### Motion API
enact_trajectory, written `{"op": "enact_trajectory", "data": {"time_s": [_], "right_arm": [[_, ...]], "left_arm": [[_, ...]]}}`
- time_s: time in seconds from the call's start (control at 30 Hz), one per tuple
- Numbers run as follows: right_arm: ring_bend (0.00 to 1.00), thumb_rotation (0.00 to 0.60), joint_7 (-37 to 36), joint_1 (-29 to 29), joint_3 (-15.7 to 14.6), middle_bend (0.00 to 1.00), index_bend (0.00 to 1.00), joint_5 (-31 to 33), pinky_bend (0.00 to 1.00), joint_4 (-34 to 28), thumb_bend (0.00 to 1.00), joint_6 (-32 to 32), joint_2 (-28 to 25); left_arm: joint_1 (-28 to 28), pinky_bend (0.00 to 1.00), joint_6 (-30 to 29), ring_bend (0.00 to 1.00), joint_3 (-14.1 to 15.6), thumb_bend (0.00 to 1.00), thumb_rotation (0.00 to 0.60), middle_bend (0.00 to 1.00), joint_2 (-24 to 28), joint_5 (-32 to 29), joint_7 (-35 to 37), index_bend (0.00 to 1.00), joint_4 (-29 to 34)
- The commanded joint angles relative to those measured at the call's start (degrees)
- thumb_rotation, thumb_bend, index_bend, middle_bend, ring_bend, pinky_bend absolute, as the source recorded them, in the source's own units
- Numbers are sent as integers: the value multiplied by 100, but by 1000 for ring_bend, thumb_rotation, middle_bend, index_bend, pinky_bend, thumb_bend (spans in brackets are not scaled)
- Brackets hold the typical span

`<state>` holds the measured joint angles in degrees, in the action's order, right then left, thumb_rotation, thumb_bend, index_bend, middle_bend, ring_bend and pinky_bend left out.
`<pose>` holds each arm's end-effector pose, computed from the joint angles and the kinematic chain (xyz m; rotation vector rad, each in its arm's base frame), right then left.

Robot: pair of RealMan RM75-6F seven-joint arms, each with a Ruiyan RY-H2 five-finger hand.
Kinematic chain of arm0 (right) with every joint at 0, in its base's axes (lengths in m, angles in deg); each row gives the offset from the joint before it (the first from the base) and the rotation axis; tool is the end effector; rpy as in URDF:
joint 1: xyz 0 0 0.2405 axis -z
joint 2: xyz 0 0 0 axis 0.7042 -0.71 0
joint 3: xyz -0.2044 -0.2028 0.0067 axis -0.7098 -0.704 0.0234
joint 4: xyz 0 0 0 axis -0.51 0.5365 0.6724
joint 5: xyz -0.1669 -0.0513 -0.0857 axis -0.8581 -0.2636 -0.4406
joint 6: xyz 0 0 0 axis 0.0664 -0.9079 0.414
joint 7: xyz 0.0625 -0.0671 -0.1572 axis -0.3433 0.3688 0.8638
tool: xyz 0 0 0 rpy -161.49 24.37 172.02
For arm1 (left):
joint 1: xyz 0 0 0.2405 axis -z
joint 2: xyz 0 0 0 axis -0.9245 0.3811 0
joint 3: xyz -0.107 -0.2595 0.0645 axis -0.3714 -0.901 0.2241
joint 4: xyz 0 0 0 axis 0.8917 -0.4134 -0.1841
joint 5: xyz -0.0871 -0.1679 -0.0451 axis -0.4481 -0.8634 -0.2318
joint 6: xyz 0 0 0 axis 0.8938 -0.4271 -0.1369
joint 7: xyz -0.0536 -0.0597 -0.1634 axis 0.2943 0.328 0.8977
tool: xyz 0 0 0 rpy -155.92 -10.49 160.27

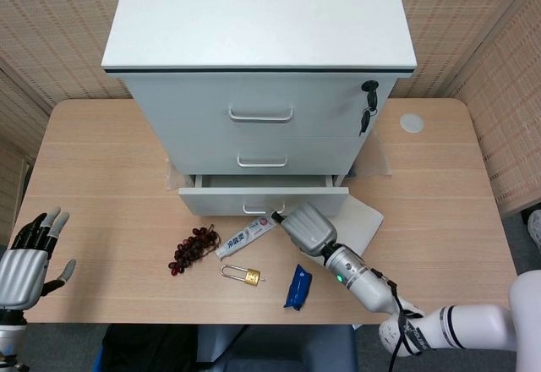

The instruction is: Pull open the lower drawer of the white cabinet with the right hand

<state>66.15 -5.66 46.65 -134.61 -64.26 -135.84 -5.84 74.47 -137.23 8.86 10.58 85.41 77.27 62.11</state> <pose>-0.0959 -0.3554 -0.0142 2.1734 -0.5407 0.7618 -0.3279 0.2296 0.1748 -1.4747 -0.7631 -0.8532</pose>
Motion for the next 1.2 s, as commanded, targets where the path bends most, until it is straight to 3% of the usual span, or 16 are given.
{"op": "enact_trajectory", "data": {"time_s": [0.03, 1.03, 1.2], "right_arm": [[929, 600, 52, 12, -61, 862, 147, -25, 979, -85, 357, -42, -29], [928, 600, 410, 219, -674, 862, 147, -626, 980, -1239, 357, -273, -351], [929, 600, 254, 411, -767, 860, 147, -1104, 980, -1467, 356, -535, -522]], "left_arm": [[-4, 136, -12, 61, 2, 326, 600, 15, -1, 8, 6, 56, -5], [-36, 135, -37, 61, 41, 326, 600, 15, -23, 41, 8, 54, -44], [-53, 135, -69, 61, 44, 327, 600, 15, -13, 54, 40, 54, -41]]}}
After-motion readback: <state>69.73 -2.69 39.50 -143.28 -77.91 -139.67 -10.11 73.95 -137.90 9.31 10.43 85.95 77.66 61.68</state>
